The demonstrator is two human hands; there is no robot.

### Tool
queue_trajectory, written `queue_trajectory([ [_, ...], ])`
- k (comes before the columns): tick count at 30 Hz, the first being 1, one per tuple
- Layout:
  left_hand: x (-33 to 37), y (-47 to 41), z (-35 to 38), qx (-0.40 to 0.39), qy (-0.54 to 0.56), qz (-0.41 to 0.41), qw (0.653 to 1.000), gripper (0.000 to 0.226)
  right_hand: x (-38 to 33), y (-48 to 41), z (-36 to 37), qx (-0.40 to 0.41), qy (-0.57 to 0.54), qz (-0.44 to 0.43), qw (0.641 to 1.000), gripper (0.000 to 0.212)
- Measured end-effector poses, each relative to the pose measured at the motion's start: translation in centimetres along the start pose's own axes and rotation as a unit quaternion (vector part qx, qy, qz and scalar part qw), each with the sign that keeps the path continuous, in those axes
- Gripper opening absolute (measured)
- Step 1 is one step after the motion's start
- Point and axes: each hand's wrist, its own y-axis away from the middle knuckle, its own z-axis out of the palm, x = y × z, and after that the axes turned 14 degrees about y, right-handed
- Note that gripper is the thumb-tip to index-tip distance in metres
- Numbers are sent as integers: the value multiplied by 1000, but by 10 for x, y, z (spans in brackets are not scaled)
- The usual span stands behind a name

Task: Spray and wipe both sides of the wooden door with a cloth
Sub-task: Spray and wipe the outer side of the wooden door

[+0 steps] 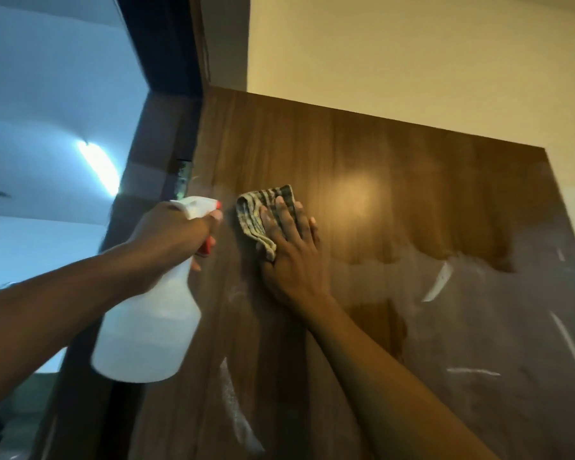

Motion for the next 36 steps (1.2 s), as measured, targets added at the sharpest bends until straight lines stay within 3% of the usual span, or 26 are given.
queue_trajectory([
  [3, -5, -6, -1, -18, 13, -15, 1000, 21, -8, -25, -9, 3, -41, 78, 996, 63],
  [6, -11, -13, -8, -24, 8, -35, 999, 37, -30, -71, -8, 13, -32, 100, 994, 67],
  [12, -6, -11, -29, -33, 17, -31, 999, 38, -92, -71, -4, 6, 28, -65, 997, 70],
  [17, -15, 14, -46, -48, -3, -47, 998, 27, -74, 1, 14, 30, 37, -114, 992, 72],
  [21, -26, 27, -57, -55, 38, -39, 997, 22, -50, 6, 5, -2, 26, -6, 1000, 64],
  [25, -29, 31, -56, -42, 21, -39, 998, 23, -70, -34, -8, -7, -11, 110, 994, 61],
  [31, -33, 34, -58, -27, 22, -19, 999, 15, -69, 37, 5, -16, 24, -61, 998, 74],
  [33, -35, 39, -57, -30, 21, -27, 999, 13, -52, 71, 8, -28, 40, -42, 998, 74],
  [36, -38, 42, -57, -23, 9, -47, 999, 30, -34, 70, 5, -37, 22, 61, 997, 66],
])
